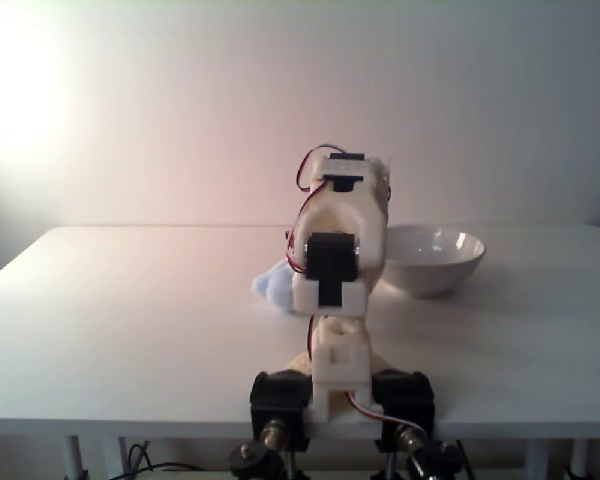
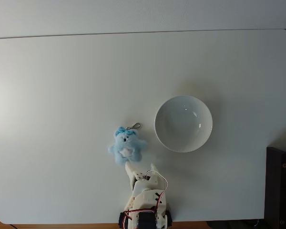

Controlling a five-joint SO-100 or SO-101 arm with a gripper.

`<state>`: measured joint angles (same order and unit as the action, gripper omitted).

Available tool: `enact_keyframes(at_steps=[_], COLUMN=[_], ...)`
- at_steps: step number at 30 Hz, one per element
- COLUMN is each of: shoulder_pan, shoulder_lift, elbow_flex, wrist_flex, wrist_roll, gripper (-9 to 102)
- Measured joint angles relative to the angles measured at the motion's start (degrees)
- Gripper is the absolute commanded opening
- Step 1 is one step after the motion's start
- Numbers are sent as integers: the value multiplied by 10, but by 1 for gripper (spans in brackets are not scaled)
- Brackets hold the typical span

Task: Grasp a skyblue doll and put it into the bowl.

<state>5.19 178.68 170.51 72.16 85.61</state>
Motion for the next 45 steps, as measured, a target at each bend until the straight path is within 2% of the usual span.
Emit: enact_keyframes(at_steps=[6, 11, 30, 40, 45], shoulder_pan=[0, -31, -114, -118, -118], shoulder_lift=[0, 0, 0, 0, -99], elbow_flex=[-7, -44, -149, -227, -311], wrist_flex=[-3, -3, -3, -3, -3], wrist_roll=[0, 0, 0, 62, 62], gripper=[56, 59, 59, 59, 59])
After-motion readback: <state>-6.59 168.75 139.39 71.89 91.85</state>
